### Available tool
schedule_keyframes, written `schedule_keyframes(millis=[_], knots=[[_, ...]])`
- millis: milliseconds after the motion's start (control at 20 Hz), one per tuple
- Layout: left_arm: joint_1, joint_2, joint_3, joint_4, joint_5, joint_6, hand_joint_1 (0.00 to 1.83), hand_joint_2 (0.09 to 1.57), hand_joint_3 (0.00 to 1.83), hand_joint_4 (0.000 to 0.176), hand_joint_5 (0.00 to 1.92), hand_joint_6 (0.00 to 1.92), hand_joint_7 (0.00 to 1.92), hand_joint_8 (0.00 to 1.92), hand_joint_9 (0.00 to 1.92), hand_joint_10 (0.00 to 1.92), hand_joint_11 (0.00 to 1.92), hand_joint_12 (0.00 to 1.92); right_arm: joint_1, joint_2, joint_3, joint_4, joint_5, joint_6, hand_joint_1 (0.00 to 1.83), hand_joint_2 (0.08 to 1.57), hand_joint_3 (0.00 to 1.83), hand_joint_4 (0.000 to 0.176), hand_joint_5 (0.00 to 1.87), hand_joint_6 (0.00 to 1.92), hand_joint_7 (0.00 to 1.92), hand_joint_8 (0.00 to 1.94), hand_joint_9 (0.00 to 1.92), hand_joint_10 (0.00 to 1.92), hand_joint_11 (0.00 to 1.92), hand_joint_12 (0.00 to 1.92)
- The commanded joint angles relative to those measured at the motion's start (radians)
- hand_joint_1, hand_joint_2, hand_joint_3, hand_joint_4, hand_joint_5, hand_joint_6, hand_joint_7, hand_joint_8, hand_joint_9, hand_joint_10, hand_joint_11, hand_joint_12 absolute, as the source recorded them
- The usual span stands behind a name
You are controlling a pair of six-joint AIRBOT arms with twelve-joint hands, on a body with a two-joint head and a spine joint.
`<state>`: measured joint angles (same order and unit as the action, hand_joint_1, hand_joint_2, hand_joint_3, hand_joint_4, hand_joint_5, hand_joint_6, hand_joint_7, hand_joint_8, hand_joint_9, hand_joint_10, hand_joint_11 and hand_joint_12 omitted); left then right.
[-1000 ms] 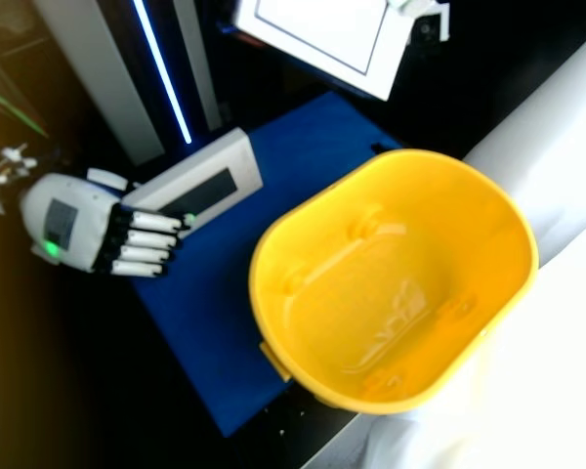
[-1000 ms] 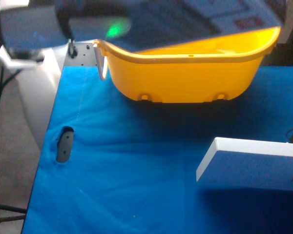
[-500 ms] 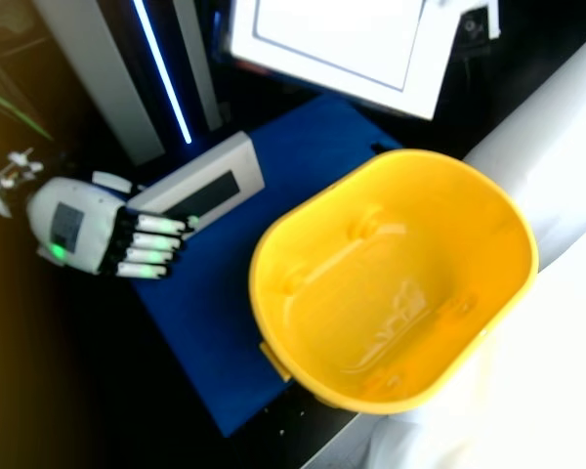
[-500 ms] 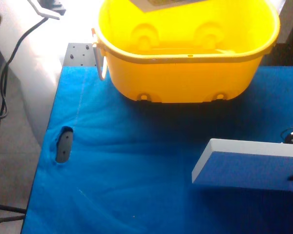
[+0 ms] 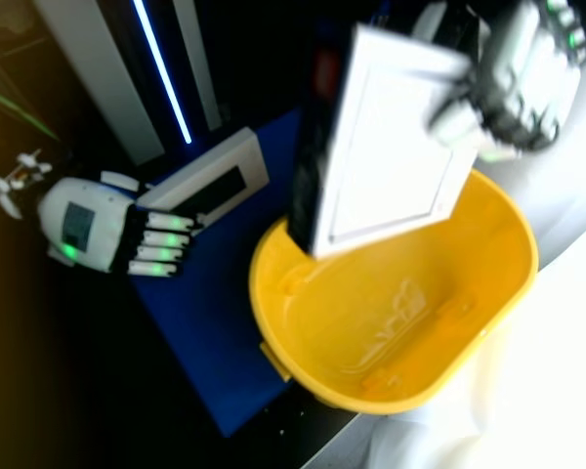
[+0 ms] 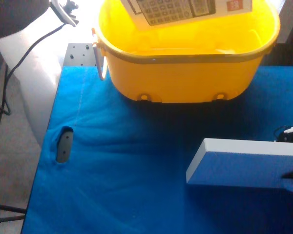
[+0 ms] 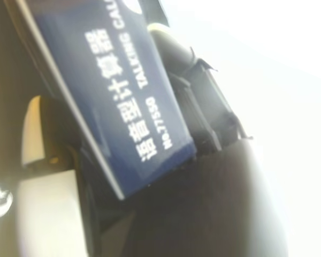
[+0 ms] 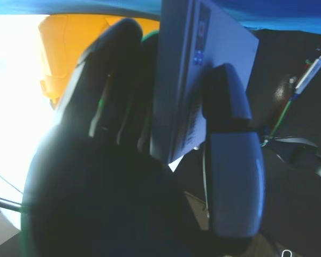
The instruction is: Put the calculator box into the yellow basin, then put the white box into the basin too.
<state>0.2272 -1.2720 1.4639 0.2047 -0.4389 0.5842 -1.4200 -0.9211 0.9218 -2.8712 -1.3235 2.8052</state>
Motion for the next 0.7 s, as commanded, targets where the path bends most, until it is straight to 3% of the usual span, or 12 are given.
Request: schedule_keyframes(millis=[0,250,400,450,500,550,600,650], knots=[[-0.022,-0.012,0.016,-0.030,-0.066,0.007,1.36,1.19,0.00,0.000,0.76,1.24,0.81,1.22,0.82,1.41,0.67,1.50,0.017,-0.004,0.003,-0.014,-0.085,0.008,1.19,1.17,0.00,0.010,0.90,1.14,0.84,1.23,0.81,1.08,0.61,1.59],[-0.015,-0.068,0.096,-0.064,0.014,0.010,1.35,1.20,0.00,0.000,0.74,1.23,0.80,1.26,0.80,1.45,0.57,1.60,0.035,-0.005,0.006,-0.030,-0.074,0.008,1.19,1.17,0.00,0.014,0.91,1.14,0.86,1.20,0.82,1.08,0.67,1.57],[-0.001,-0.075,0.101,-0.069,0.021,0.010,1.35,1.20,0.00,0.000,0.75,1.22,0.80,1.29,0.75,1.50,0.50,1.67,0.037,-0.005,0.007,-0.030,-0.074,0.008,1.19,1.17,0.00,0.013,0.91,1.12,0.86,1.22,0.84,1.08,0.70,1.55],[0.000,-0.076,0.101,-0.070,0.021,0.010,1.19,1.22,0.00,0.000,0.77,1.27,0.77,1.35,0.56,1.28,0.30,1.74,0.037,-0.005,0.007,-0.031,-0.074,0.008,1.20,1.17,0.00,0.013,0.91,1.11,0.87,1.22,0.84,1.10,0.72,1.57],[0.000,-0.077,0.102,-0.070,0.021,0.010,1.15,1.23,0.00,0.021,0.74,1.33,0.75,1.36,0.49,1.15,0.20,1.76,0.038,-0.005,0.007,-0.031,-0.074,0.008,1.20,1.17,0.00,0.015,0.91,1.12,0.87,1.21,0.84,1.11,0.72,1.57],[0.001,-0.077,0.103,-0.072,0.021,0.010,1.07,1.15,0.00,0.000,0.58,0.85,0.55,0.82,0.42,0.96,0.11,1.69,0.040,-0.005,0.007,-0.032,-0.074,0.008,1.20,1.17,0.00,0.013,0.91,1.11,0.87,1.21,0.85,1.11,0.73,1.58],[0.002,-0.077,0.104,-0.074,0.021,0.010,1.01,1.10,0.00,0.000,0.56,0.55,0.50,0.45,0.31,0.75,0.02,1.59,0.042,-0.005,0.007,-0.033,-0.075,0.008,1.19,1.17,0.00,0.014,0.91,1.13,0.86,1.20,0.86,1.12,0.74,1.59],[0.004,-0.077,0.104,-0.077,0.020,0.010,0.98,1.08,0.00,0.000,0.56,0.36,0.50,0.22,0.27,0.57,0.00,1.47,0.044,-0.005,0.006,-0.034,-0.075,0.008,1.20,1.17,0.00,0.013,0.91,1.14,0.86,1.20,0.85,1.12,0.73,1.58]])
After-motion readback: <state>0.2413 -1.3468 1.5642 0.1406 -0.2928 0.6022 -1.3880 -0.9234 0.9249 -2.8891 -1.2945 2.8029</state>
